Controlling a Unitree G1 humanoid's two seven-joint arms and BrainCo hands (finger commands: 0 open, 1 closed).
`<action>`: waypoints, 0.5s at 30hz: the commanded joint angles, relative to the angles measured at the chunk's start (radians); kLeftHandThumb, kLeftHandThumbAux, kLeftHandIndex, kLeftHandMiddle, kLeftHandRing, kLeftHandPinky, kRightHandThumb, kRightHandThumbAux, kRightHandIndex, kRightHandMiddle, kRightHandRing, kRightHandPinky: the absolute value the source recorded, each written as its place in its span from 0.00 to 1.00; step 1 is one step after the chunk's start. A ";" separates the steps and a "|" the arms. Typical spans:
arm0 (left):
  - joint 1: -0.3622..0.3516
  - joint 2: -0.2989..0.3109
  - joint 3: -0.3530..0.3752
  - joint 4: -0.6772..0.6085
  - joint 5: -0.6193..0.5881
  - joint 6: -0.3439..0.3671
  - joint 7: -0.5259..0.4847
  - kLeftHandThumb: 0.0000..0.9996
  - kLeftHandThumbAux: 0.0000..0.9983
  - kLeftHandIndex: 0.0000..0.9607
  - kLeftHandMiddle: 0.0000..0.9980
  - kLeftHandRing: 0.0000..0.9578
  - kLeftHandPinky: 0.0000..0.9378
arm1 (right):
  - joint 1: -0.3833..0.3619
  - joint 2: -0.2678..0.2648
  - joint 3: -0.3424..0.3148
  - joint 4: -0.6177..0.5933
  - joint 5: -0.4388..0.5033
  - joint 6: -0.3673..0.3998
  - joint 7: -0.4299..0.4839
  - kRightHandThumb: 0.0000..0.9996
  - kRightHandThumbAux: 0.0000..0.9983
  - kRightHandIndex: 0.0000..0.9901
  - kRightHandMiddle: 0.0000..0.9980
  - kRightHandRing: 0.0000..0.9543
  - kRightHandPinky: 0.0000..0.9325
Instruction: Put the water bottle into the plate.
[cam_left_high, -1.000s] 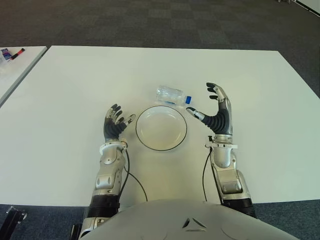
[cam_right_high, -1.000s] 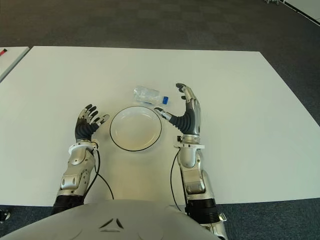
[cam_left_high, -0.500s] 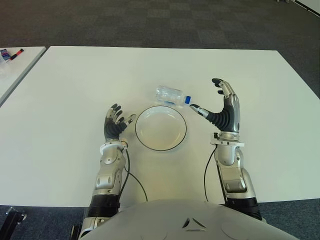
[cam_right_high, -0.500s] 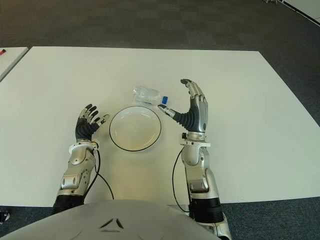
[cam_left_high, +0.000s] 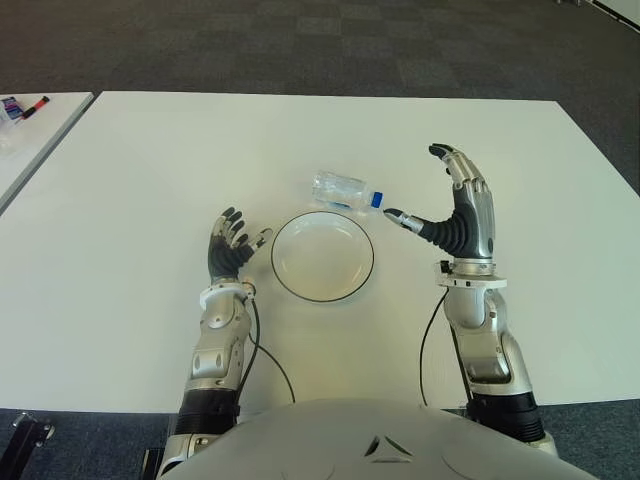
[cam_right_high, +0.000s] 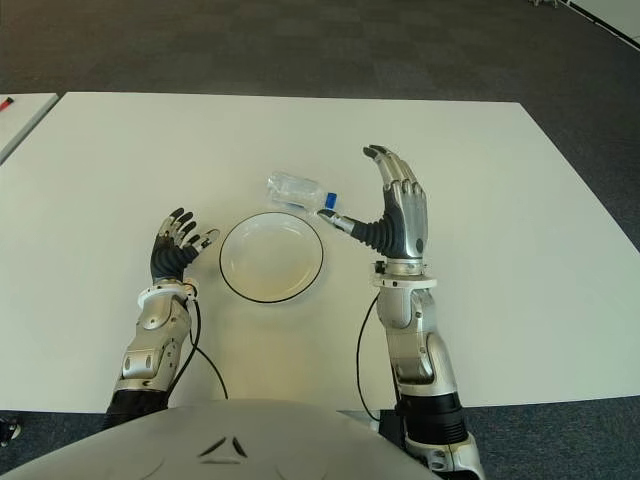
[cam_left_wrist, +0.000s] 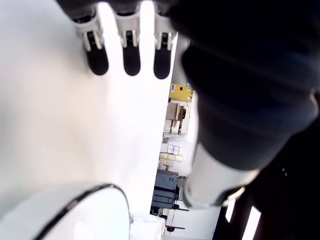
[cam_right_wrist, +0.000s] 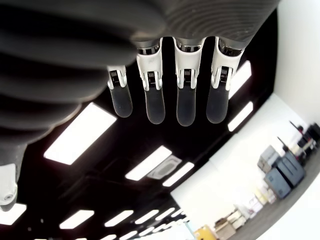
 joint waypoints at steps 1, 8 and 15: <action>-0.015 -0.058 -0.009 0.016 0.010 -0.004 0.013 0.02 0.95 0.15 0.15 0.14 0.17 | -0.004 -0.062 0.006 -0.009 -0.103 0.001 0.002 0.63 0.47 0.14 0.19 0.21 0.28; -0.018 -0.059 -0.008 0.021 0.009 -0.014 0.013 0.01 0.95 0.15 0.15 0.14 0.17 | 0.011 -0.093 0.012 -0.070 -0.209 0.067 0.071 0.66 0.44 0.12 0.17 0.20 0.27; -0.018 -0.062 -0.006 0.022 0.005 -0.018 0.015 0.01 0.95 0.15 0.15 0.14 0.17 | 0.019 -0.091 0.015 -0.105 -0.223 0.092 0.105 0.67 0.44 0.11 0.17 0.20 0.27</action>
